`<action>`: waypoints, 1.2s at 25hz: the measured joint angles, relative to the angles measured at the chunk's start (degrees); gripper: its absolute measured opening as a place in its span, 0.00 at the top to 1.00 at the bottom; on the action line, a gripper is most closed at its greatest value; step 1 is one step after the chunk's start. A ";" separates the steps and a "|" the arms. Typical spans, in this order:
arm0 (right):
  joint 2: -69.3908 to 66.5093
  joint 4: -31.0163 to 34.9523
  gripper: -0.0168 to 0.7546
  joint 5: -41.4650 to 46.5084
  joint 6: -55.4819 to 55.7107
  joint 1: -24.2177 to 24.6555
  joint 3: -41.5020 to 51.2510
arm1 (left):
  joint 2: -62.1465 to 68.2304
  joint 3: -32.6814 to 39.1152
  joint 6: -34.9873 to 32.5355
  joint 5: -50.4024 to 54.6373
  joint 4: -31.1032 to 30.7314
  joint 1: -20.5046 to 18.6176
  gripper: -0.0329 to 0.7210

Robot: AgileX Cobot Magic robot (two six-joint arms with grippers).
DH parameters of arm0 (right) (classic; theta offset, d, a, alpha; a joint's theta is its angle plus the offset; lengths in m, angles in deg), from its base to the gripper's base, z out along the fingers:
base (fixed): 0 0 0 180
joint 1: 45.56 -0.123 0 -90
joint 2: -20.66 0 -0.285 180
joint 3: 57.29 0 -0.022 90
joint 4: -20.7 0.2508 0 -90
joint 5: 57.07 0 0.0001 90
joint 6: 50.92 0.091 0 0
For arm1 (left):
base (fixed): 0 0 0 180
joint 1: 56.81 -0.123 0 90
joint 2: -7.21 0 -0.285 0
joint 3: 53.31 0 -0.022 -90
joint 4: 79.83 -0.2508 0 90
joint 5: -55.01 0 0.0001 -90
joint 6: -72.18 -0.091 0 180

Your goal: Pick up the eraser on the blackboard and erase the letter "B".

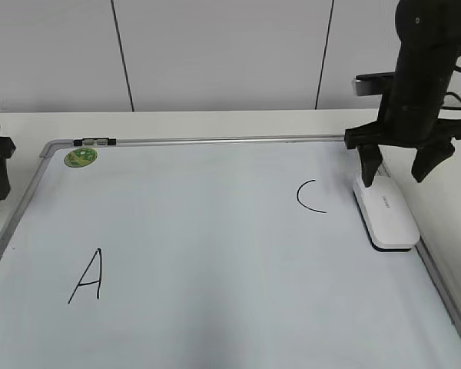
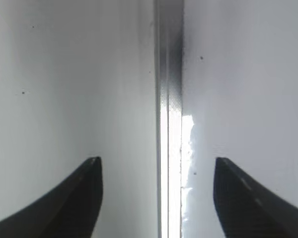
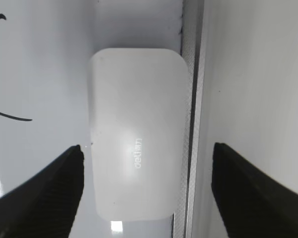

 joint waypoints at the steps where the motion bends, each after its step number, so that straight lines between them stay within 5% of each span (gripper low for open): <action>1: 0.69 0.00 0.21 0.00 0.00 0.00 0.00 | -0.87 0.00 0.33 0.72 0.00 0.00 0.21; 12: 17.24 1.27 0.21 0.00 0.55 -0.82 13.16 | -14.93 1.34 1.08 6.13 -0.85 0.00 0.18; 21: 36.36 1.27 0.21 -3.73 1.15 -7.49 33.34 | -41.04 18.59 1.12 5.02 -2.61 0.00 0.18; 30: 53.57 1.47 0.21 -5.59 1.28 -9.12 44.89 | -64.90 34.79 1.12 3.51 -4.15 0.00 0.19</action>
